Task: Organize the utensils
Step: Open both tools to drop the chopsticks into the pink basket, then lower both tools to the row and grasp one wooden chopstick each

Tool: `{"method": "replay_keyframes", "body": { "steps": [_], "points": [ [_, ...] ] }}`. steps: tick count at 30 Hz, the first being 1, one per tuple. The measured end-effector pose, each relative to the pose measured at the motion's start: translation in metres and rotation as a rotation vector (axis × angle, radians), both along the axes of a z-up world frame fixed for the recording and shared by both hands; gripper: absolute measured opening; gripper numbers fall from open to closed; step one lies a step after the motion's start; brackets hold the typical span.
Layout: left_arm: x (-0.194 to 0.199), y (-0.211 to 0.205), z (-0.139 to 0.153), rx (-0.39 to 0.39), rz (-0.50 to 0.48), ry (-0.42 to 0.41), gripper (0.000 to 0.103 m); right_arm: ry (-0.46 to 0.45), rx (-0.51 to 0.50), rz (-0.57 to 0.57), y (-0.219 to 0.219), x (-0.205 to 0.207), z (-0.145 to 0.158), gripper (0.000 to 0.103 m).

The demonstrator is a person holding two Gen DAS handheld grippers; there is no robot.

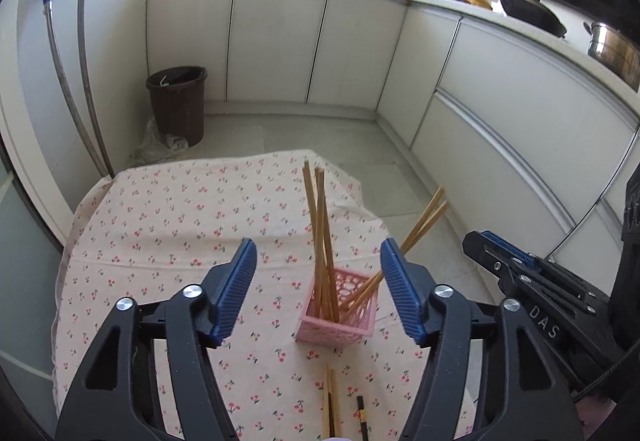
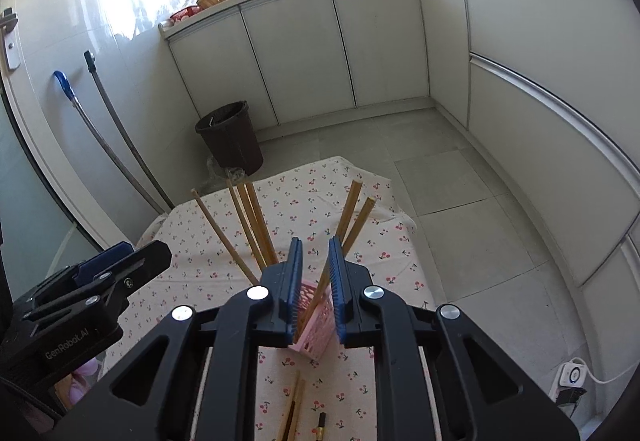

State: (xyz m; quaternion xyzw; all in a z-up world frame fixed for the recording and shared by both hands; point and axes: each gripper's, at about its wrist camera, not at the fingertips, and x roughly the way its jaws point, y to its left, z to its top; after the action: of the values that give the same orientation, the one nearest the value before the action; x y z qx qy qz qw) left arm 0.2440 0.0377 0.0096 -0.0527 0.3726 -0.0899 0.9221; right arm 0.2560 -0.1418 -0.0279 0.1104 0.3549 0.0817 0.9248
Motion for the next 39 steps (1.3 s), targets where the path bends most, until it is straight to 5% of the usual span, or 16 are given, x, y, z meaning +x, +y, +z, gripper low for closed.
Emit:
{"method": "replay_keyframes", "body": {
  "steps": [2,12,18,27,39],
  "points": [
    [-0.002,0.0,-0.008,0.012,0.009,0.02,0.066,0.007,-0.021,-0.001,0.002,-0.005,-0.006,0.036],
    [-0.012,0.003,-0.028,0.066,0.034,0.064,0.077,0.058,-0.117,-0.038,0.005,-0.018,-0.029,0.045],
    [-0.019,0.007,-0.04,0.061,0.055,0.101,0.09,0.11,-0.126,-0.083,-0.007,-0.021,-0.048,0.064],
    [-0.022,0.0,-0.086,0.103,0.01,0.266,0.096,0.195,-0.124,-0.097,-0.012,-0.036,-0.076,0.09],
    [-0.012,-0.001,-0.163,0.13,0.007,0.502,0.096,0.373,-0.037,-0.117,-0.028,-0.064,-0.113,0.093]
  ]
}}
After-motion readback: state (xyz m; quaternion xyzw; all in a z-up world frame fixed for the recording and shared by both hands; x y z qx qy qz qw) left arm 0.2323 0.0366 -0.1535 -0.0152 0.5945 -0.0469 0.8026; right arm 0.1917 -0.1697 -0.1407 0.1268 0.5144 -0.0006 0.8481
